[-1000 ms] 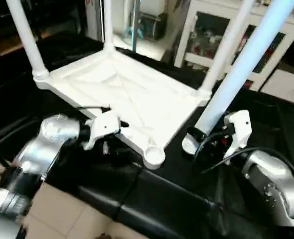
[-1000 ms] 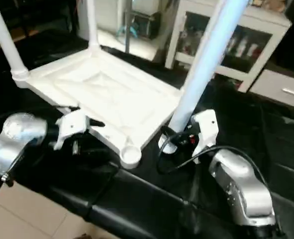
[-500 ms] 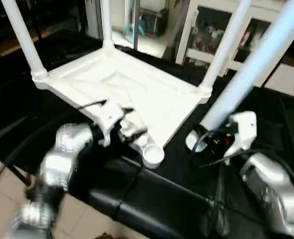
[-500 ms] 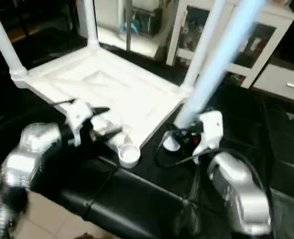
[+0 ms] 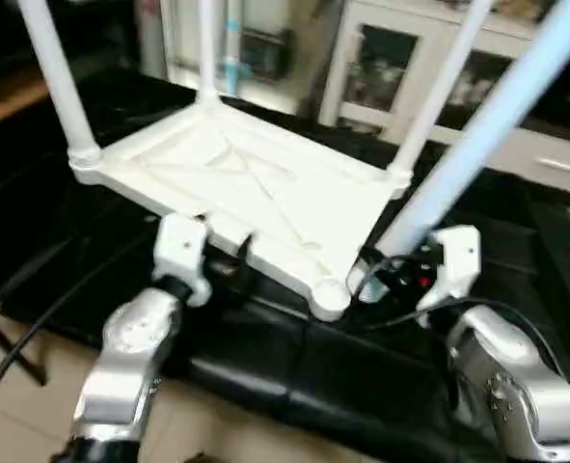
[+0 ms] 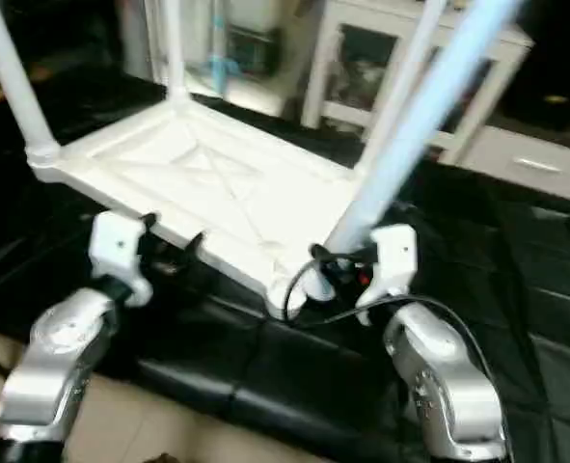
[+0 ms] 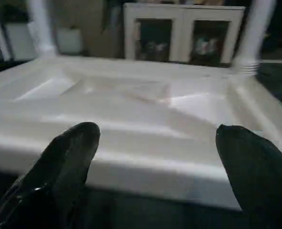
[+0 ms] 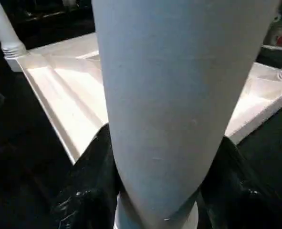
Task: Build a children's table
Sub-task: Insert table leg to table base
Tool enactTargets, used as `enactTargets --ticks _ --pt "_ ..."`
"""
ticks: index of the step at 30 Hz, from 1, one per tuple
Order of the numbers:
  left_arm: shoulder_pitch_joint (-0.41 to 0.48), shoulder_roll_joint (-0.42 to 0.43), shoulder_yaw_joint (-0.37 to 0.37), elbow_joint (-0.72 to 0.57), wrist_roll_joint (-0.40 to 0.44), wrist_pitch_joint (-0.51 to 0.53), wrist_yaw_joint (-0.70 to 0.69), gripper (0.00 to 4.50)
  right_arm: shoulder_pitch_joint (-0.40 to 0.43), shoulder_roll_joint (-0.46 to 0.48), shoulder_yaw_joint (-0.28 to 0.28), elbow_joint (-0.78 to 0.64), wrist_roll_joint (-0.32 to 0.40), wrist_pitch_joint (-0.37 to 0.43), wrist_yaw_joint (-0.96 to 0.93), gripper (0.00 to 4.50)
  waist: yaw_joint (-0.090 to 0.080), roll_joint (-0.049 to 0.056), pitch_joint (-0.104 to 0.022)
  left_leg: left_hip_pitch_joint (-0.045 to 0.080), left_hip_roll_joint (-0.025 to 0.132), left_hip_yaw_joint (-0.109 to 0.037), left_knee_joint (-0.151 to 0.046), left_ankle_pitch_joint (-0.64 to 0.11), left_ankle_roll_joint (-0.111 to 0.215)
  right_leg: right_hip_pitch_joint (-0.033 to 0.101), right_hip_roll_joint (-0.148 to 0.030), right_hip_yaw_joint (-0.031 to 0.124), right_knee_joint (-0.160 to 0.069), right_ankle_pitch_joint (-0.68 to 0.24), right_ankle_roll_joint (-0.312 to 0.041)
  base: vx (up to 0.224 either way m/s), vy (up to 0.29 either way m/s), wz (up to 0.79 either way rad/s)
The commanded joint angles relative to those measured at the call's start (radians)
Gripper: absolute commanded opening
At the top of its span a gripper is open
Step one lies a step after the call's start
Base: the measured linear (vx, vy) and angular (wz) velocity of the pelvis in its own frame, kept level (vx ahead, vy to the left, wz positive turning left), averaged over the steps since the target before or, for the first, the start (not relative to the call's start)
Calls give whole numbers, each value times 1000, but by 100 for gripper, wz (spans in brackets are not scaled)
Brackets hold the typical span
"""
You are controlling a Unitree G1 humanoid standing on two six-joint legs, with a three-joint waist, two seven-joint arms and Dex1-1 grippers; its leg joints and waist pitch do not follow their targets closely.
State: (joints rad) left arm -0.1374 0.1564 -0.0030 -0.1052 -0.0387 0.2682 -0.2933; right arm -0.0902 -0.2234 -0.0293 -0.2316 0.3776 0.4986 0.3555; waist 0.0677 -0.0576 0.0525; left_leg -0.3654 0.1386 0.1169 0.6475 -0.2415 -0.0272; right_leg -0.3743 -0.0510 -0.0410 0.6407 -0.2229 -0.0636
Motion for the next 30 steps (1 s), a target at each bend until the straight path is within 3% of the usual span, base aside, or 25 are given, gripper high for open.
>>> enactTargets --ticks 1,2,3,4,5,6,7,8,9,10,11,12,13,15,16,17,18,20,21,22,24,25,26,28,30 --pt "-17 -26 -21 -30 10 21 23 440 -14 -21 -29 7 -5 6 -3 185 -27 50 -73 64 218 -149 -166 95 -146 -51 -14 -19 59 -88 55 -49 59 0" --pt "-22 -33 -21 -33 3 35 31 440 -17 -25 -29 11 -8 3 1 185 -26 45 -80 71 218 -150 -150 174 -112 -61 -18 -19 64 -108 67 -49 59 0" --pt "-22 -33 -21 -33 3 35 31 440 -17 -25 -29 11 -8 3 1 185 -28 38 -88 70 197 -143 -135 310 -6 -55 -25 -14 60 -117 80 -71 2 -5" --pt "-24 -32 -41 -39 0 57 20 440 -27 -35 -33 26 -18 0 2 185 -23 19 -90 59 173 -123 -123 374 131 -43 -40 7 30 -76 78 -96 -61 -9" --pt "-24 -31 -42 -39 1 57 20 440 -28 -35 -33 27 -18 0 2 185 -18 8 -87 42 151 -103 -111 367 187 -28 -58 25 -3 -29 66 -96 -61 -9" --pt "-24 -29 -52 -40 6 60 16 440 -35 -39 -37 35 -18 -3 5 185 -7 -34 -82 -13 83 -41 -82 217 180 13 -107 57 -69 48 8 -116 -111 -13" --pt "-27 -23 -68 -40 17 59 9 440 -50 -50 -41 52 -19 -10 10 185 28 -49 -78 -47 37 6 -63 70 100 44 -168 71 -99 31 36 -122 -125 -11" --pt "-31 -19 -74 -38 23 62 6 440 -59 -58 -44 62 -21 -15 14 185 37 -54 -70 -36 47 7 -65 5 65 34 -172 76 -114 -62 66 -122 -125 -11" --pt "-38 -10 -83 -33 29 59 -3 440 -69 -65 -48 72 -23 -20 19 185 37 -53 -59 -31 57 6 -87 -61 14 36 -148 60 -124 -290 86 -118 -90 -11" --pt "-47 2 -93 -25 33 54 -20 440 -80 -72 -52 83 -25 -24 23 185 34 -42 -51 -22 70 8 -109 -143 -25 22 -120 43 -130 -468 69 -110 -42 -16" --pt "-49 5 -96 -23 34 53 -25 440 -82 -73 -53 86 -25 -24 24 185 28 -36 -48 -17 76 6 -116 -202 -44 14 -113 38 -131 -526 58 -110 -42 -16" --pt "-52 10 -100 -20 35 52 -32 440 -86 -76 -55 90 -25 -25 25 185 16 -28 -45 -9 86 -3 -128 -313 -78 9 -104 24 -130 -573 43 -100 -5 -16" --pt "-80 60 -134 9 18 7 -143 440 -103 -90 -60 110 -24 -29 37 185 9 -29 -45 -2 93 -12 -137 -395 -98 10 -103 13 -134 -566 37 -80 15 -15" --pt "-89 77 -145 16 2 -6 -188 440 -109 -95 -61 117 -23 -31 41 185 9 -17 -47 5 99 -15 -145 -444 -122 8 -105 14 -127 -486 16 -70 18 -13" --pt "-129 148 -186 46 -35 -71 -369 440 -118 -108 -58 134 -22 -38 57 185 11 -17 -45 4 100 -12 -150 -438 -127 11 -108 14 -127 -429 3 0 0 0" --pt "-140 159 -192 57 -30 -72 -383 440 -119 -110 -57 136 -22 -40 60 185 15 -15 -45 9 99 -9 -151 -436 -129 7 -107 16 -128 -411 0 0 0 0" --pt "-211 215 -224 122 -2 -73 -462 440 -122 -120 -48 147 -25 -53 76 185 16 -2 -42 13 98 -7 -155 -452 -143 1 -104 19 -122 -364 -15 0 0 0" --pt "-275 232 -221 175 2 -55 -483 440 -122 -119 -45 146 -26 -58 81 185 15 -8 -46 14 96 -2 -156 -455 -150 3 -105 21 -114 -338 -24 0 0 0" --pt "-293 218 -203 186 -5 -40 -454 440 -120 -116 -45 140 -26 -57 80 185 17 7 -48 12 97 -2 -157 -440 -157 7 -107 22 -108 -301 -39 0 0 0" --pt "-304 197 -184 194 2 -31 -397 440 -115 -110 -47 132 -29 -56 77 185 17 13 -52 8 97 -2 -156 -416 -155 13 -109 21 -99 -256 -55 -8 56 -10" --pt "-309 166 -155 198 -6 -7 -331 440 -108 -103 -50 123 -31 -57 69 185 15 2 -51 6 97 5 -155 -406 -134 15 -114 18 -105 -276 -62 0 54 -10" --pt "-287 97 -95 172 -60 20 -242 440 -86 -83 -56 108 -33 -59 39 185 19 10 -53 8 100 10 -149 -379 -129 13 -120 21 -104 -249 -81 0 0 0" --pt "-268 67 -70 155 -83 9 -206 440 -73 -72 -58 102 -32 -59 23 185 19 6 -54 6 101 13 -148 -360 -118 14 -120 22 -104 -229 -87 0 0 0" --pt "-229 14 -31 134 -52 14 -75 440 -38 -50 -49 83 -34 -62 6 185 22 6 -59 -2 104 20 -146 -276 -79 23 -119 23 -99 -145 -96 31 1 -2" --pt "-155 -40 -5 73 -52 20 -6 440 1 -17 -34 49 -29 -66 -8 185 23 -1 -62 -7 103 24 -141 -201 -45 29 -116 23 -96 -66 -101 67 -2 -5"
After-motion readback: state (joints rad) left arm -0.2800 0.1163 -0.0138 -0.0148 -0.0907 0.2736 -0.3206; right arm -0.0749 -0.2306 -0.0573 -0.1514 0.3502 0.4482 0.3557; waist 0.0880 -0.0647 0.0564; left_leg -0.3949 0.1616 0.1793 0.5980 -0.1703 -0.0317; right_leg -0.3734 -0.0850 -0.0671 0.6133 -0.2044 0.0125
